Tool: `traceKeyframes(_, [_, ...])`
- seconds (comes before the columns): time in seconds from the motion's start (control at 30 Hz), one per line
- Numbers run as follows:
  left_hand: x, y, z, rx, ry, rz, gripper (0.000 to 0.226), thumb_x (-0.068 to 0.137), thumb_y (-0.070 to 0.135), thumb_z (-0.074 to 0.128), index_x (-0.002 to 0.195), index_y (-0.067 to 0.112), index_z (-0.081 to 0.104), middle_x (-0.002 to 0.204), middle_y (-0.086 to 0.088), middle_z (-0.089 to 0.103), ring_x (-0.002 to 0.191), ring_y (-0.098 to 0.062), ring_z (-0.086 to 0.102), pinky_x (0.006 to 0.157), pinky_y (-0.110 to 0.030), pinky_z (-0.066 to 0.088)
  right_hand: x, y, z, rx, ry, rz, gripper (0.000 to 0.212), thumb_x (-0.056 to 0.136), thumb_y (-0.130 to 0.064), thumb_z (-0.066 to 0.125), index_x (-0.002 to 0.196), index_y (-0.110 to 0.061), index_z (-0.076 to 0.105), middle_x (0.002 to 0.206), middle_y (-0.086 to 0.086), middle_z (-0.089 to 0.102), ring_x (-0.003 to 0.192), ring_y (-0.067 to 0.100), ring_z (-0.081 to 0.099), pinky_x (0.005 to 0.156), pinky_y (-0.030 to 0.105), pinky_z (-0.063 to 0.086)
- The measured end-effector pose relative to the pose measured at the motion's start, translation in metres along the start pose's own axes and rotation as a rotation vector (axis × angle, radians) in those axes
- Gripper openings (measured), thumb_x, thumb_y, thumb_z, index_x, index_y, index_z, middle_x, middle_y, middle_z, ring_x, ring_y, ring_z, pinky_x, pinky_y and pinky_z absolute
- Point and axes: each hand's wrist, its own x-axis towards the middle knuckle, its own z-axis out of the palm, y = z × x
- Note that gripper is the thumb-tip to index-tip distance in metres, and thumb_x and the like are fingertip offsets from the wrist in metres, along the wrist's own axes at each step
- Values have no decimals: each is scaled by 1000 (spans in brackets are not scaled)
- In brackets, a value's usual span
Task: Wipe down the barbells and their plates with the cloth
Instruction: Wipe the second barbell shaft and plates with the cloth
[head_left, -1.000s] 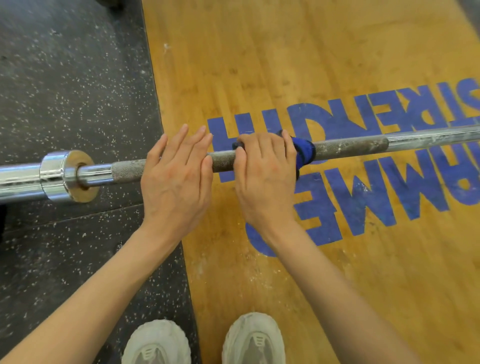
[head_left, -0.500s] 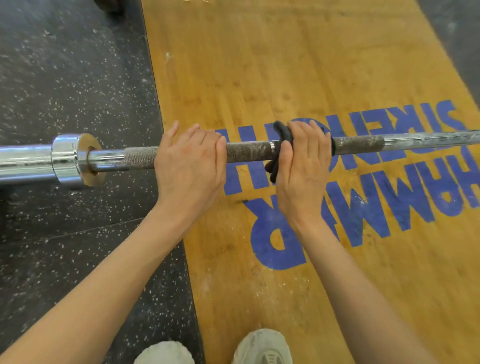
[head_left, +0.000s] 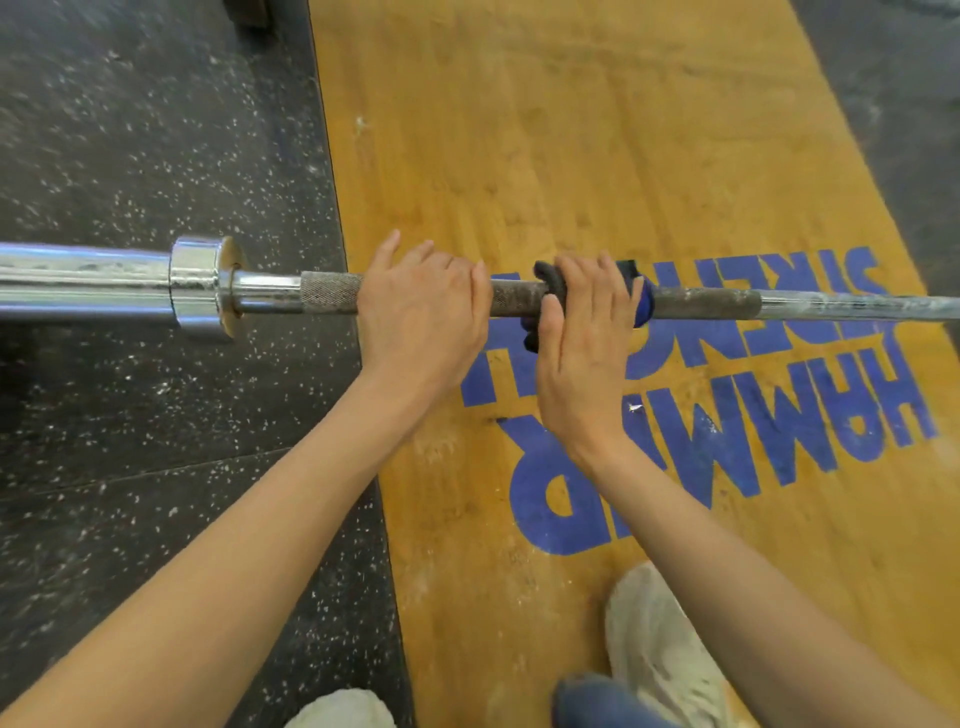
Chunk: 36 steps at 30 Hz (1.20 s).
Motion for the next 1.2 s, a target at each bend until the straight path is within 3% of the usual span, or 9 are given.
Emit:
traceKeyframes(0.1, [2, -4, 4, 27, 57, 0, 54, 102, 27, 29, 79, 7, 74, 82, -12, 75, 106, -32, 70, 107, -46, 38, 1, 24, -11, -15, -108, -222, 49, 109, -29, 27, 149, -6, 43, 152, 7, 45, 149, 27, 30, 126, 42, 7])
traceKeyframes(0.3, [7, -2, 7, 69, 79, -25, 53, 102, 25, 32, 69, 10, 71, 71, -8, 71, 95, -29, 71, 106, -43, 39, 2, 26, 10, -3, 97, -82, 47, 107, -23, 31, 147, -1, 44, 152, 12, 45, 148, 33, 28, 125, 49, 5])
traceKeyframes(0.4, [9, -5, 3, 101, -17, -31, 59, 104, 30, 23, 76, 12, 72, 74, -5, 69, 86, -27, 67, 107, -39, 35, 1, 20, 19, 41, 79, -267, 45, 107, -22, 35, 147, -4, 44, 152, 11, 47, 147, 30, 29, 126, 47, 6])
traceKeyframes(0.47, [11, -8, 0, 94, -61, -34, 62, 104, 32, 19, 83, 13, 74, 80, -3, 71, 94, -24, 68, 110, -36, 30, 5, 53, 12, -21, 72, -378, 45, 107, -22, 35, 150, -8, 37, 154, 10, 44, 149, 28, 27, 126, 43, 4])
traceKeyframes(0.67, [11, -5, -3, 75, -62, -41, 57, 106, 31, 23, 95, 17, 77, 91, -3, 75, 99, -25, 68, 108, -35, 32, -5, 45, 16, 70, 118, -197, 49, 106, -19, 39, 152, -2, 33, 158, 14, 36, 150, 36, 19, 125, 51, 0])
traceKeyframes(0.83, [13, -6, -9, 77, -134, -38, 55, 106, 31, 22, 105, 17, 76, 100, -5, 76, 108, -26, 67, 110, -39, 33, 2, 62, 18, -63, 48, -509, 56, 105, -12, 48, 156, -9, 25, 163, 6, 29, 154, 24, 16, 126, 44, 0])
traceKeyframes(0.93, [14, -5, -9, 84, -152, -67, 58, 106, 33, 21, 105, 19, 76, 104, -3, 76, 114, -23, 66, 111, -40, 33, 0, 88, 3, -79, 100, -372, 50, 109, -16, 38, 156, -7, 25, 162, 6, 26, 156, 21, 4, 126, 45, -2])
traceKeyframes(1.1, [15, 1, -11, 91, -174, -77, 56, 106, 29, 21, 102, 19, 76, 102, -2, 76, 111, -23, 66, 113, -40, 30, -1, 35, 13, 76, 7, -356, 51, 106, -16, 45, 154, -5, 32, 162, 10, 32, 152, 29, 19, 125, 47, -3])
traceKeyframes(1.2, [12, 3, -15, 133, -172, -59, 53, 108, 30, 20, 131, 15, 65, 133, -6, 66, 135, -24, 51, 121, -45, 18, 10, 54, 4, 36, -38, -498, 50, 107, -15, 44, 155, -7, 34, 161, 8, 34, 151, 26, 25, 127, 44, 4])
